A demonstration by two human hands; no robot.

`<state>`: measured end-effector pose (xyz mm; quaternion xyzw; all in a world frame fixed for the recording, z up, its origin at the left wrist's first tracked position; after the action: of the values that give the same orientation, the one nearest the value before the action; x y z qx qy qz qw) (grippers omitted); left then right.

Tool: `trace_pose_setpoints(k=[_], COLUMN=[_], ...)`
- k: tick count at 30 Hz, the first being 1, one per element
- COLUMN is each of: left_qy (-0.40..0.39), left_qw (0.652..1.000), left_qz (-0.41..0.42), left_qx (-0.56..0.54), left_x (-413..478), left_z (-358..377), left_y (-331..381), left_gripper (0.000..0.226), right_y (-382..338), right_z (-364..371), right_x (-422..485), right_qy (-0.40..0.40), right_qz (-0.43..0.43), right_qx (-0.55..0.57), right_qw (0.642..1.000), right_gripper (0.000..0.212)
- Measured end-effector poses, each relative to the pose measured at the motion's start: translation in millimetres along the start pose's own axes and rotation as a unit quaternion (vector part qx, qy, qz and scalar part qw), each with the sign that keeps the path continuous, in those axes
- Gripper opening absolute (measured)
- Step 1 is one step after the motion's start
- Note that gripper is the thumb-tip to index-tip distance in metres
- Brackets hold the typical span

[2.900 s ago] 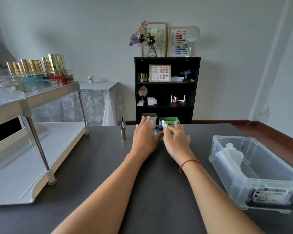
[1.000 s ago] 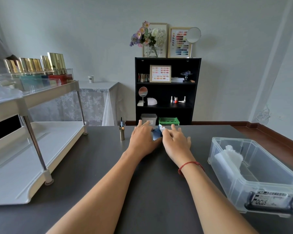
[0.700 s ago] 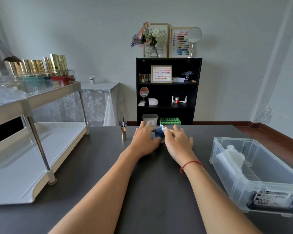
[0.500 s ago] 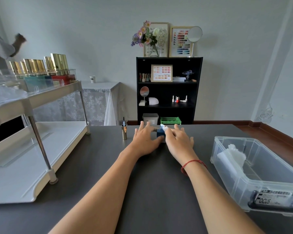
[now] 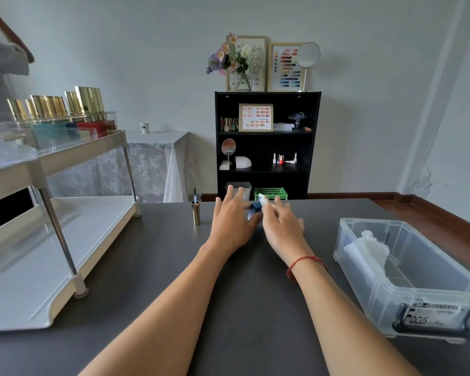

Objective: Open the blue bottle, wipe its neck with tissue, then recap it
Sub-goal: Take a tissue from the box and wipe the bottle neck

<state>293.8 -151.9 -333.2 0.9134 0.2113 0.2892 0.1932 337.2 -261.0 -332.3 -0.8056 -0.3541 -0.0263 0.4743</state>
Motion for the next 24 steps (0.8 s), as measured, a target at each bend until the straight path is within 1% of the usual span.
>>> trace_pose_setpoints(k=[3,8,13,16,18,20,24], left_qy=[0.003,-0.015,-0.029,-0.044,-0.053,-0.058,-0.071], left_qw=[1.0,1.0,0.998,0.997,0.996,0.995,0.993], left_qz=[-0.022,-0.021,-0.021,-0.017,-0.015,-0.015,0.004], left_qx=[-0.003,-0.018,-0.044,-0.061,-0.074,-0.077,-0.092], left_x=[2.2,0.5,-1.9,-5.8,-8.0,-9.3,-12.8], left_z=[-1.5,-0.5,-5.6,-9.3,-10.6,-11.7,-13.7], left_y=[-4.3,-2.1,-1.5,-0.1,1.4,3.1,7.6], left_gripper=[0.031,0.032,0.033,0.032,0.027,0.025,0.029], right_y=[-1.7,-1.6,-4.3,-3.2,-2.2,-0.9,0.7], right_z=[3.8,1.9,-0.6,-2.3,-3.1,-5.1,-12.5], right_x=[-0.6,2.8,0.0,0.1,-0.2,-1.6,-3.2], right_qy=[-0.019,-0.013,-0.03,-0.031,-0.024,-0.009,0.031], right_qz=[-0.017,-0.002,0.0,-0.005,-0.017,-0.025,-0.024], right_qx=[-0.017,0.007,0.038,0.047,0.049,0.078,0.135], right_qw=[1.0,1.0,0.999,0.998,0.998,0.997,0.99], right_gripper=[0.042,0.042,0.052,0.045,0.038,0.036,0.034])
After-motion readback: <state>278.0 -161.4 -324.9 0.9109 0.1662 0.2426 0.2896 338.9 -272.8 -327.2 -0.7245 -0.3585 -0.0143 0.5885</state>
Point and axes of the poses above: each hand's wrist, its own x-axis towards the middle knuckle, its own z-axis out of the palm, y = z × x, the point moved 4 cm from there along x, towards the middle knuckle, and after that the axes turned 6 degrees about -z, right-handed, at the moved point
